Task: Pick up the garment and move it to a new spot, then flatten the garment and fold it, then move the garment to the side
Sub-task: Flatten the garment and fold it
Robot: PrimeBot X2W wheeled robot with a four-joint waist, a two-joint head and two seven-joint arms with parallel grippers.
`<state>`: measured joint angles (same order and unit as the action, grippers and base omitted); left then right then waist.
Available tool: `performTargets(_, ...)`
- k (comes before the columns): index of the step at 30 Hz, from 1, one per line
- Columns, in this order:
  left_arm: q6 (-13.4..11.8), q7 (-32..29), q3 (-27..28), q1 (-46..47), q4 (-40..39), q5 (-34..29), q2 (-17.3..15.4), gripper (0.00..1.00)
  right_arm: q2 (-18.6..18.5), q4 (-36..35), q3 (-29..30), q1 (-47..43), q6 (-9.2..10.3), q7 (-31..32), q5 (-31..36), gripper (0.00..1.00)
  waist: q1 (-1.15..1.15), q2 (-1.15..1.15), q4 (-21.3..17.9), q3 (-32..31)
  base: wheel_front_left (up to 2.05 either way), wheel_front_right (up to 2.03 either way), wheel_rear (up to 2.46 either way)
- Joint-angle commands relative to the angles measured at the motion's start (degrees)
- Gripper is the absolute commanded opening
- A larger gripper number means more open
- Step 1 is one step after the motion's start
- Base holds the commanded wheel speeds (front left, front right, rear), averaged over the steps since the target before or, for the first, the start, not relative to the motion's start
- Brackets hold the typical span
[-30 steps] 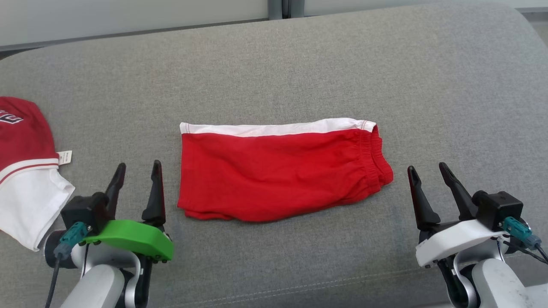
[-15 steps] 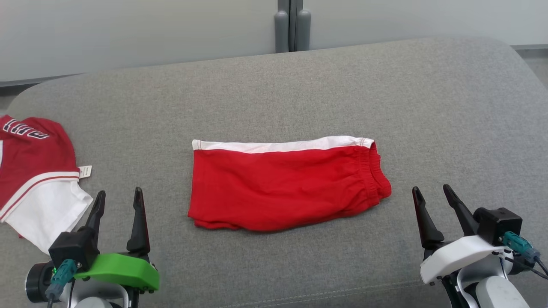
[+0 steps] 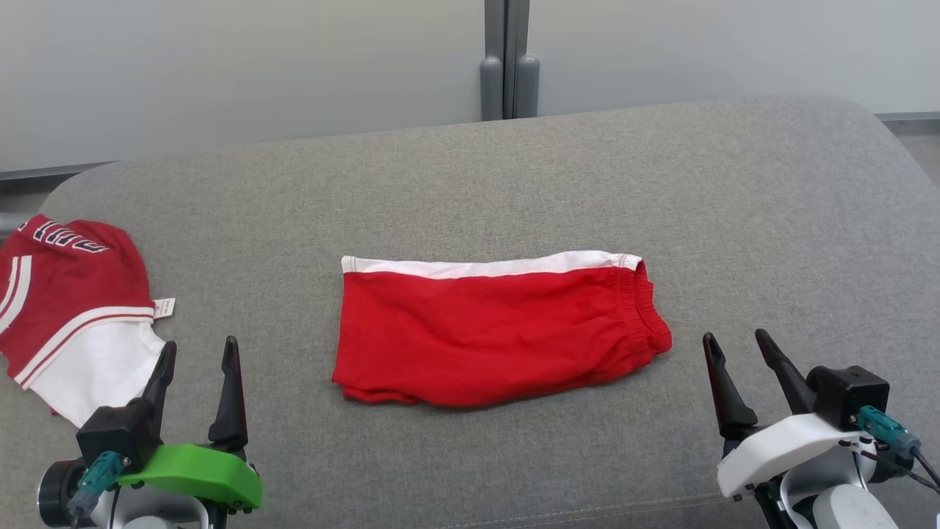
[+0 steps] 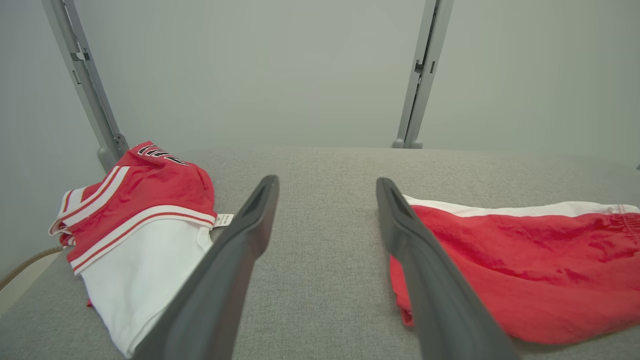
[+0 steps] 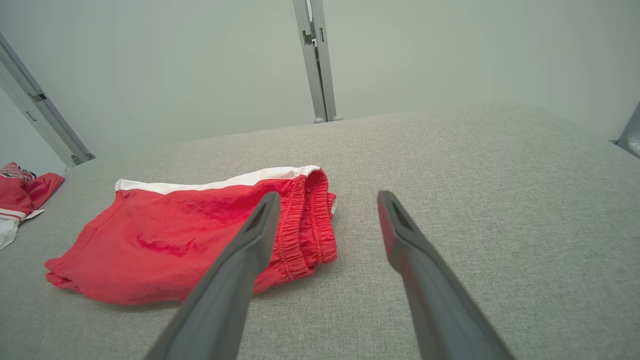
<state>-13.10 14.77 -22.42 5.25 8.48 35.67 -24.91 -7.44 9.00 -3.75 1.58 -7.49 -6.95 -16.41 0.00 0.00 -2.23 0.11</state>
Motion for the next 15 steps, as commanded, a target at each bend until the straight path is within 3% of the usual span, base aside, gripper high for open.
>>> performTargets(1, 0.35, 0.33, 0.23, 0.65, 0.42, -0.33, 0.21, 1.0, -0.11, 0.01, 0.1, 0.0, 0.0, 0.17, 0.1, 1.0, 0.0, 0.0, 0.11, 0.02, 0.0, 0.0, 0.0)
performTargets(8, 1.61, 0.42, -0.28, 2.16, 2.18, -0.8, 1.51, 1.0, -0.69, 0.21, 0.3, 0.48, 0.0, 0.38, -0.76, 1.0, 0.0, 0.0, 1.81, 0.82, 0.0, 0.0, 0.0)
performTargets(15, 3.16, 0.42, -2.04, 5.56, 3.04, -2.11, 3.01, 1.0, -3.58, 4.88, -0.35, 2.88, 0.0, 1.71, -2.82, 1.0, 0.0, 0.0, 6.18, 3.11, 0.0, 0.0, 0.0)
